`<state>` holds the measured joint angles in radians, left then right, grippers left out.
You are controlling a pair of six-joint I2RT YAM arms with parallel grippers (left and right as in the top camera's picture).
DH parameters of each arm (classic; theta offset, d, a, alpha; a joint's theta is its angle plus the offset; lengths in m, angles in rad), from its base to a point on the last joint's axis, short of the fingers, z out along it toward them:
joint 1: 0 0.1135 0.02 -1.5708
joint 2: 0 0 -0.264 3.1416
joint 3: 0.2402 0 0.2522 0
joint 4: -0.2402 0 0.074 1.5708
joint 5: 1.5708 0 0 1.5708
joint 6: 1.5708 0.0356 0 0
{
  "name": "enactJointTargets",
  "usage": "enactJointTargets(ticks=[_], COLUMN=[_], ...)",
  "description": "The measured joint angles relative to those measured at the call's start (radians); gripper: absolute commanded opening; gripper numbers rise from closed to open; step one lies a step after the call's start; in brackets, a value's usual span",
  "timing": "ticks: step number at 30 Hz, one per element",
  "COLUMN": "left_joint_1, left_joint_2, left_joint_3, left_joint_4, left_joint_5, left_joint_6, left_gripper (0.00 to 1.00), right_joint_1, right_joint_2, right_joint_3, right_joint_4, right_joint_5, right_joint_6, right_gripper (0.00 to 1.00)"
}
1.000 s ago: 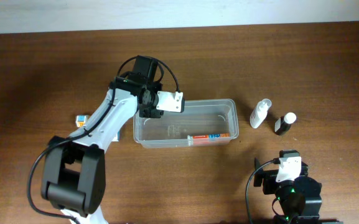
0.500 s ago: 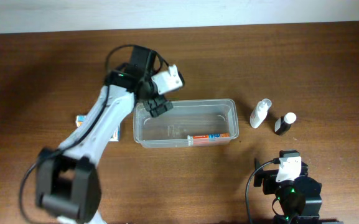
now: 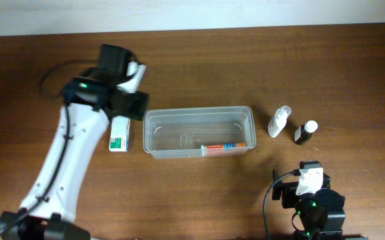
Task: Pack container
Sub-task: 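Move the left gripper back to the gold-lidded jar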
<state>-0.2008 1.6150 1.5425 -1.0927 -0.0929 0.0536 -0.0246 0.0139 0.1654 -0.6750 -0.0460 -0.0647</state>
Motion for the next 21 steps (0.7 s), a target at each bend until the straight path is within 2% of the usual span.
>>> enactJointTargets(ticks=[2, 5, 8, 9, 15, 21], left_joint_1=[0.093, 0.182, 0.24, 0.268, 0.364, 0.418], left_joint_2=[0.024, 0.055, 0.085, 0.103, 0.155, 0.227], left_joint_3=[-0.003, -0.005, -0.023, -0.044, -0.143, -0.182], left_joint_4=[-0.076, -0.138, -0.142, -0.142, -0.062, 0.029], left_joint_5=[-0.018, -0.02, -0.02, -0.02, -0.019, -0.018], left_joint_6=[-0.114, -0.18, -0.211, -0.231, -0.245, -0.188], left_gripper=[0.8, 0.81, 0.87, 0.93, 0.94, 0.93], right_joint_1=[0.0, 0.0, 0.0, 0.0, 0.0, 0.0], right_joint_2=[0.0, 0.0, 0.0, 0.0, 0.0, 0.0], right_joint_3=[0.0, 0.0, 0.0, 0.0, 0.0, 0.0], right_joint_4=[0.0, 0.0, 0.0, 0.0, 0.0, 0.0], right_joint_5=[0.0, 0.0, 0.0, 0.0, 0.0, 0.0], right_joint_6=[0.0, 0.0, 0.0, 0.0, 0.0, 0.0], right_gripper=[0.98, 0.98, 0.98, 0.98, 0.98, 0.98])
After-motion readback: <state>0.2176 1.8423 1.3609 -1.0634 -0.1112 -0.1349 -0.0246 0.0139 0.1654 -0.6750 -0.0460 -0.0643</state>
